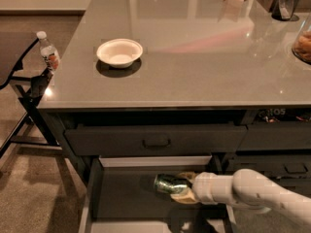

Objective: Pick green can from middle drawer and place on counter

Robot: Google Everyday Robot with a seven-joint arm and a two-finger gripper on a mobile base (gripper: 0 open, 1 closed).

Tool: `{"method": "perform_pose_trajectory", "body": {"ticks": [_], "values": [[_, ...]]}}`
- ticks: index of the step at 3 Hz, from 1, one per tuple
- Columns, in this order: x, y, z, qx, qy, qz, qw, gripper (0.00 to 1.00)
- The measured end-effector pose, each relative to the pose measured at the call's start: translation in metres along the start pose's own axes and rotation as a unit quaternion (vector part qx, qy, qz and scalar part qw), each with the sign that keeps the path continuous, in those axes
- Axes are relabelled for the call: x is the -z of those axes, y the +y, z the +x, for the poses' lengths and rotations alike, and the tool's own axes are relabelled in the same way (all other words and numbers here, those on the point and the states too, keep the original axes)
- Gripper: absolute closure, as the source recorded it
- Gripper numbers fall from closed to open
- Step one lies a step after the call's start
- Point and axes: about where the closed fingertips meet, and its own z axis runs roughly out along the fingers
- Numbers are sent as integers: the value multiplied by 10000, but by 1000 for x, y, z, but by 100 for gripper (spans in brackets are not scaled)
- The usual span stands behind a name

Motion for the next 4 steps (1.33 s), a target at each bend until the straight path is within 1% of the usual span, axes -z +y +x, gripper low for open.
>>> {"method": "perform_pose_trajectory", "body": {"ticks": [1,2,3,4], "values": [[69,-11,-33,360,-54,125,9993,100],[141,-11,-87,805,-53,200,9965,100],[141,-11,-87,805,-53,202,9965,100],[146,-14,-95,867,-4,261,9959,100]]}}
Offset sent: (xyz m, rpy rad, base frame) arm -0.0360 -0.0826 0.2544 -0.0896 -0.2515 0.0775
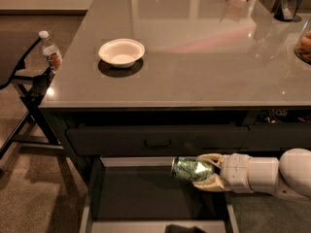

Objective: Pick green can from middle drawer and place on counter

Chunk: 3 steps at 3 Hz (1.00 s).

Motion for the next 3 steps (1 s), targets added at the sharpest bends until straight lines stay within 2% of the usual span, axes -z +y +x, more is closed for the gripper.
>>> {"method": "perform_pose_trajectory", "body": {"ticks": [1,2,3], "values": [[29,-9,-40,337,106,317,9989,100],[92,-27,-119,969,311,868,9910,100],[147,-52,-186,1314,252,1358,9817,100]]}}
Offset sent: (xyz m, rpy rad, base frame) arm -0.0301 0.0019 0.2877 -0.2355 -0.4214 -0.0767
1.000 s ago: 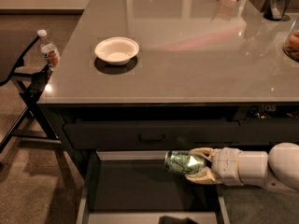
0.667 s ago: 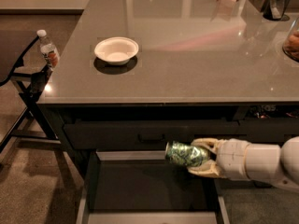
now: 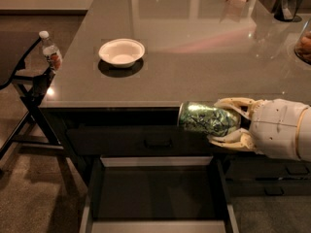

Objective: Pick green can from middle drawer and place on counter

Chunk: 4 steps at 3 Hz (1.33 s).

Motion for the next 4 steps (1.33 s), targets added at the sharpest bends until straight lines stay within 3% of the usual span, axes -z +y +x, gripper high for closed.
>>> {"method": "perform_pose_trajectory", "body": {"ticks": [1,2,3,4], "values": [[-5,-8,-3,91,43,36,9999,100],[-11,-38,3,65,71,71,9999,100],[-32,-85,2,-9,59,77,10000,100],[-69,-131,6,-427,-101,-33,9990,100]]}}
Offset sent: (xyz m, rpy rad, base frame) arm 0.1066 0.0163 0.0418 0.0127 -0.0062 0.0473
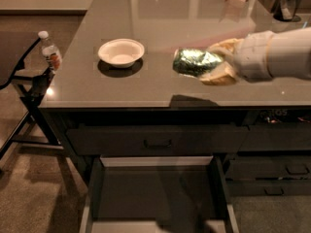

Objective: Pick green can from middle drawer and place on counter

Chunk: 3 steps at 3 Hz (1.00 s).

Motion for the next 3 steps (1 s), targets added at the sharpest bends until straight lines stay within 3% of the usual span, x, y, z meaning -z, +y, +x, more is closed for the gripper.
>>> {"method": "perform_pose_trajectory", "body": {"ticks": [1,2,3], "values": [[-48,-27,-6,-354,-23,30,9994,100],[-83,-55,-1,-818,-9,538,9952,100],[-101,-75,13,-1260,115,1000,9869,100]]}}
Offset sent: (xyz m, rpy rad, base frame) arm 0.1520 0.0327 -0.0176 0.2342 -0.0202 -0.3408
